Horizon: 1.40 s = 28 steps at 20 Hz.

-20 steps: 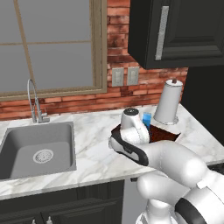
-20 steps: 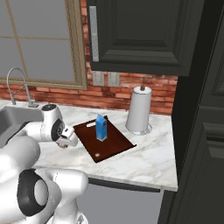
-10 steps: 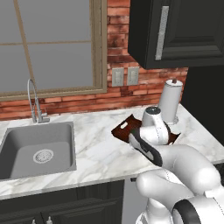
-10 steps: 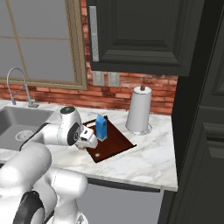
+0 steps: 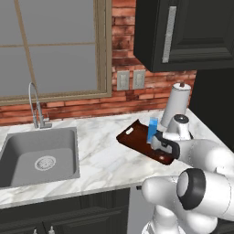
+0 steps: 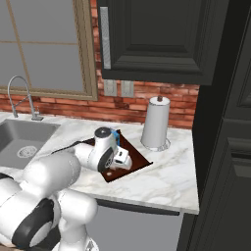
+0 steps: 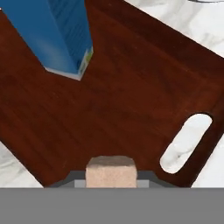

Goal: Take out the milk from the fridge and place it on the tray on the counter. Then take the sugar cube near the tray and place it in the tray.

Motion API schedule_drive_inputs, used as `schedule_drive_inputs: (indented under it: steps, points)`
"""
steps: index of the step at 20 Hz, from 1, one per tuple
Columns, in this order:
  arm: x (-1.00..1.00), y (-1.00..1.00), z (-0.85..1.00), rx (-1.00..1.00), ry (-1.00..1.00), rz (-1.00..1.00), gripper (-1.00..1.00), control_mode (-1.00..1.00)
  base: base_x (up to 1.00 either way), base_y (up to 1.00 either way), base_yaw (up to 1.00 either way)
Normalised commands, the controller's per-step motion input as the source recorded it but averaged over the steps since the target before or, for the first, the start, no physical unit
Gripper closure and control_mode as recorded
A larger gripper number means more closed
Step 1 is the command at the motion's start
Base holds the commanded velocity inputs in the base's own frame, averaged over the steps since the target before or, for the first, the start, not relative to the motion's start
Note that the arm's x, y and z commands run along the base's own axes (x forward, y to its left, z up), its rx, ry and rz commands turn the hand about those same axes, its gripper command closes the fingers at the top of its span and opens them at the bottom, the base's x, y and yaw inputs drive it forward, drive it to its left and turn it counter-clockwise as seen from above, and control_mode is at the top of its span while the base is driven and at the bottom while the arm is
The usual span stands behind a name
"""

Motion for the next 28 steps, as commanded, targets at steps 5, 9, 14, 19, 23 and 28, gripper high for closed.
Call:
schedule_drive_inputs:
  steps: [5, 9, 14, 19, 23, 28]
  points:
    - [0.45, -0.26, 0.0, 0.02, 0.0, 0.01, 1.0, -1.0, 0.0, 0.0, 0.0]
    - [0.3, 0.0, 0.0, 0.0, 0.0, 0.0, 1.0, -1.0, 0.0, 0.0, 0.0]
    - [0.09, 0.0, 0.0, 0.0, 0.0, 0.0, 1.0, -1.0, 0.0, 0.0, 0.0]
    - [0.0, 0.0, 0.0, 0.0, -0.01, 0.1, 1.0, -1.0, 0.0, 0.0, 0.0]
    - [0.0, 0.0, 0.0, 0.0, 0.0, 0.21, 1.0, -1.0, 0.0, 0.0, 0.0]
    - [0.0, 0.0, 0.0, -0.01, 0.0, 0.22, 1.0, -1.0, 0.0, 0.0, 0.0]
